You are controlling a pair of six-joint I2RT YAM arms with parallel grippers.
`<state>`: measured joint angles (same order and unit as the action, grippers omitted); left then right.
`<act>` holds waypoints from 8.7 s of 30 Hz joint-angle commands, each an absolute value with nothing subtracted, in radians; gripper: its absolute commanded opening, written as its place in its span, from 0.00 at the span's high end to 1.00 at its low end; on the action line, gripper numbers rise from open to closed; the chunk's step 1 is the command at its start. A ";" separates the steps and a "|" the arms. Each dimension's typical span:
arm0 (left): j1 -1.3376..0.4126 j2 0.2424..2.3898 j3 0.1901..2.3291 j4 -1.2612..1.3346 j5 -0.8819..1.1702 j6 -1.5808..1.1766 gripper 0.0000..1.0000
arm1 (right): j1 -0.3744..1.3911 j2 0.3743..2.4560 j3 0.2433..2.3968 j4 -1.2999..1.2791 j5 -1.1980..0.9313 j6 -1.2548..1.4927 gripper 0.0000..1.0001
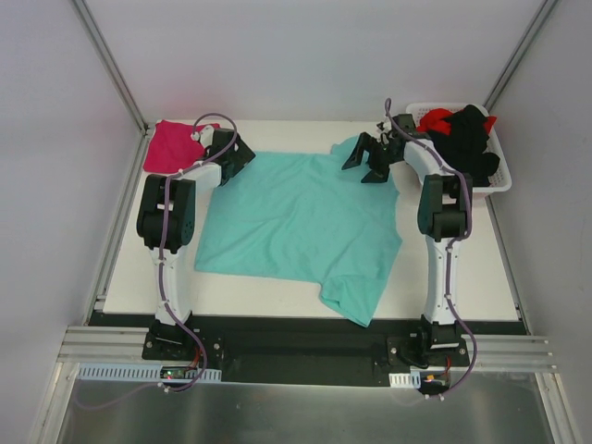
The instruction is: Fold and stack the t-shirts
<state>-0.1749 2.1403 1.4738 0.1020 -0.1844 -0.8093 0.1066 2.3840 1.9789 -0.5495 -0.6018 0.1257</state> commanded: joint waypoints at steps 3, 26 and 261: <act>-0.164 2.141 1.457 0.083 -0.161 -0.834 0.01 | 0.061 2.519 2.210 -0.644 -0.614 0.152 0.04; -0.155 2.126 1.496 0.218 -0.103 -0.767 0.01 | 0.003 2.511 2.180 -0.342 -0.850 0.256 0.04; -0.213 1.072 0.541 -0.448 -0.098 -0.900 0.48 | 0.140 0.822 0.399 -0.655 -0.218 0.511 0.99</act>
<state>-0.2150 1.0561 0.5449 -0.4480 -0.0937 -0.9195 0.1352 0.8219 0.3710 -0.6434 -0.2096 0.5190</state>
